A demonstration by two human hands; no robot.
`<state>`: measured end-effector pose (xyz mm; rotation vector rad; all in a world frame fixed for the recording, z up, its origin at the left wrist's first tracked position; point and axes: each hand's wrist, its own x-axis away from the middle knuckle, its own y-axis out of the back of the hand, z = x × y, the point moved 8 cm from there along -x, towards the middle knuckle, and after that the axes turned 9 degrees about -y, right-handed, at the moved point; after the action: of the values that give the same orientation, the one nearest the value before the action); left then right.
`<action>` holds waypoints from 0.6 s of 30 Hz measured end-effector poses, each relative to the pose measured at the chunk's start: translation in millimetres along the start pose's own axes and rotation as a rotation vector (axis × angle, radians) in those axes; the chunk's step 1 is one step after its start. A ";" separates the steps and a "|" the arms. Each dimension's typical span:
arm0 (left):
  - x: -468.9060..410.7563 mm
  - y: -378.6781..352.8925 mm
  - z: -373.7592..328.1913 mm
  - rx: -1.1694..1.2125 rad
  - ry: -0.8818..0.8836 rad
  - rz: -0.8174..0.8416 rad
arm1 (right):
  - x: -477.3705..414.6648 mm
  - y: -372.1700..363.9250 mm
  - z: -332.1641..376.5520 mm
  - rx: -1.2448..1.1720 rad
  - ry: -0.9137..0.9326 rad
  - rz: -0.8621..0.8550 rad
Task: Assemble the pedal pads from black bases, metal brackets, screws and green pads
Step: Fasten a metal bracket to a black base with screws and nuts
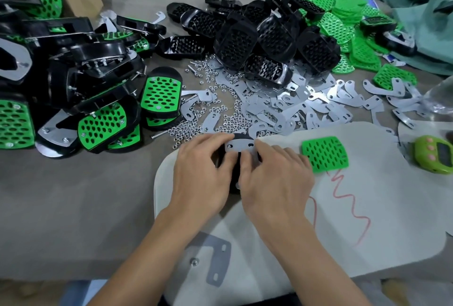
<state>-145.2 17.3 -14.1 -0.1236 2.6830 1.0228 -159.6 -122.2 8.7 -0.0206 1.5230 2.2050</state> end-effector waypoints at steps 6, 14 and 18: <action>9.3 4.9 2.2 0.143 -0.048 0.289 | 1.5 2.3 -2.2 0.012 0.012 -0.060; 11.4 -1.9 0.4 0.037 -0.127 0.398 | 2.6 3.4 -1.8 -0.072 -0.011 0.014; 10.9 -1.2 -0.7 0.008 -0.127 0.410 | -1.1 -1.2 -1.3 -0.109 -0.010 0.072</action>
<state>-155.6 16.2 -17.4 0.4953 2.6506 1.0845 -158.5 -123.4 7.4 0.0110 1.4175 2.3389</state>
